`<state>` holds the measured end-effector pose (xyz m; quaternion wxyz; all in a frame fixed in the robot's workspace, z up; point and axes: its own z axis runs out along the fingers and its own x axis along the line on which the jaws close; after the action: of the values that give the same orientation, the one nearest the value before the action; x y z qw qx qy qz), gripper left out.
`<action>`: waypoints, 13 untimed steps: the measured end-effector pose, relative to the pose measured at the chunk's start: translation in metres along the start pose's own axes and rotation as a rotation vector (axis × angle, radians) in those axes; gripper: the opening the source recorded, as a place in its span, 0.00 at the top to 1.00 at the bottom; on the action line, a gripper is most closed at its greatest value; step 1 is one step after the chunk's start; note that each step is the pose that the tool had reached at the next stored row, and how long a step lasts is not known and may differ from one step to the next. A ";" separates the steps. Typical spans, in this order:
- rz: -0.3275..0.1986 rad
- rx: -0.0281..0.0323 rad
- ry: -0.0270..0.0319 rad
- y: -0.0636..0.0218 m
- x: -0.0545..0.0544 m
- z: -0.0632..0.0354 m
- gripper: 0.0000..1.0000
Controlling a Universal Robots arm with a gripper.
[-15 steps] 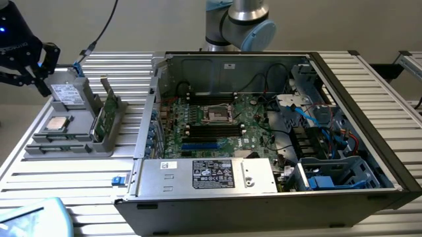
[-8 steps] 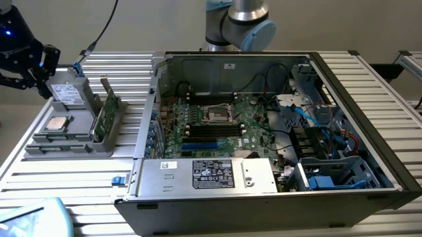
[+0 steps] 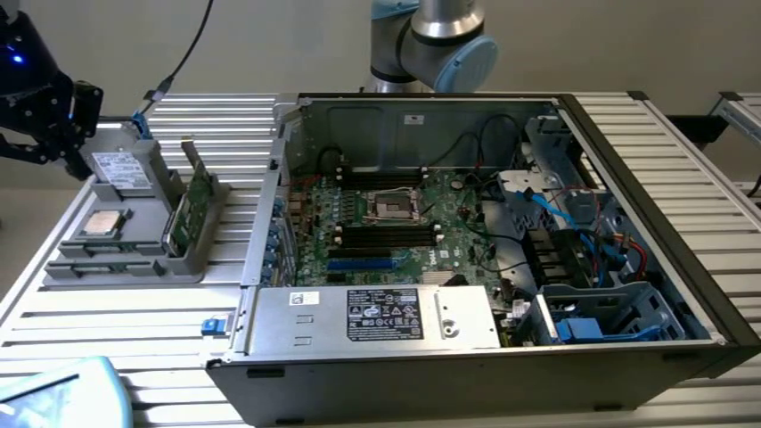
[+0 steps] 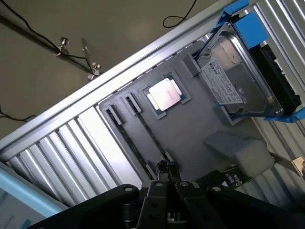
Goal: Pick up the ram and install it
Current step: 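Pick up the ram and move it above insertion slot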
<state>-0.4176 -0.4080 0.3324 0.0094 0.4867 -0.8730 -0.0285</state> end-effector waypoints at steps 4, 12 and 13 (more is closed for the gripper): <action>-0.055 -0.0007 0.0033 0.0007 0.001 0.0003 0.89; -0.179 -0.0021 0.0106 0.0019 0.002 0.0010 0.89; -0.195 -0.0022 0.0115 0.0020 0.002 0.0011 0.89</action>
<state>-0.4204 -0.4086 0.3314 0.0121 0.5697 -0.8213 -0.0274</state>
